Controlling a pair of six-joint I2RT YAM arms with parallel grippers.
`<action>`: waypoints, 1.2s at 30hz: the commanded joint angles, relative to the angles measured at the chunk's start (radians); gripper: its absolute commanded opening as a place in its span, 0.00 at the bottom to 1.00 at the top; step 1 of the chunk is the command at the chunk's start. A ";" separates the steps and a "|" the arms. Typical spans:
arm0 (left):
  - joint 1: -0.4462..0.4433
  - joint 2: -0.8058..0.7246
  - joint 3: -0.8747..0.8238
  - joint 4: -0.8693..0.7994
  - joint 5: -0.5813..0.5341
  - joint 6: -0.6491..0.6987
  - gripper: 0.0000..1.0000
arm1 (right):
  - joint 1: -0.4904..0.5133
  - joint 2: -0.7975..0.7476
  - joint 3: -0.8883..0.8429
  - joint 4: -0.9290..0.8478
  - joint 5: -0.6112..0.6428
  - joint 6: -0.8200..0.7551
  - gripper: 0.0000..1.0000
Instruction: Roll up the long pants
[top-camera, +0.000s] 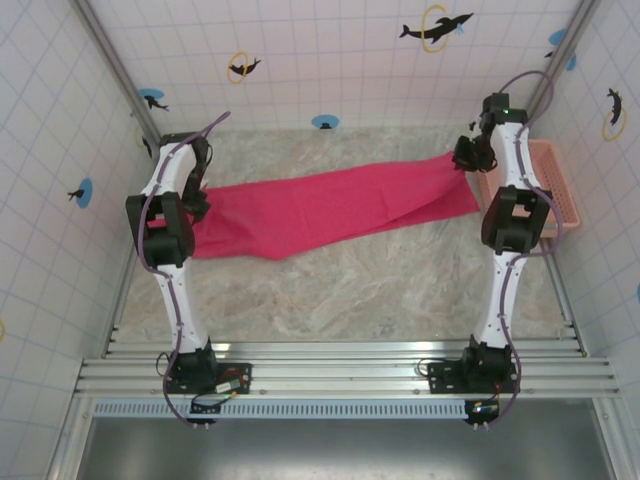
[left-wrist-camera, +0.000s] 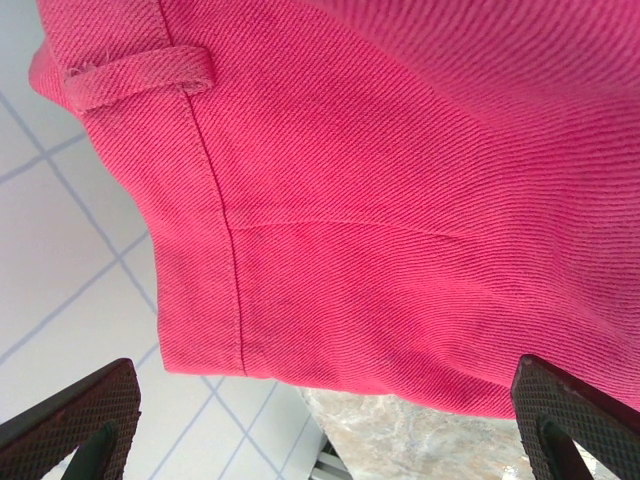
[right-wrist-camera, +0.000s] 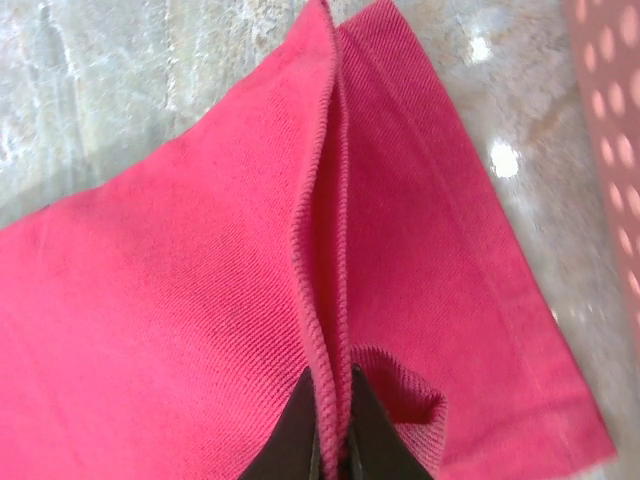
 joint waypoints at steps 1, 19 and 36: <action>-0.004 0.007 0.016 -0.009 0.015 0.014 0.98 | 0.004 -0.072 -0.046 -0.086 0.062 0.002 0.00; 0.003 -0.032 -0.005 0.004 0.068 0.050 0.97 | 0.000 0.083 0.061 -0.142 0.197 -0.041 0.49; 0.052 -0.132 -0.082 -0.042 0.182 0.028 0.98 | -0.005 0.042 -0.145 -0.072 0.160 -0.030 0.46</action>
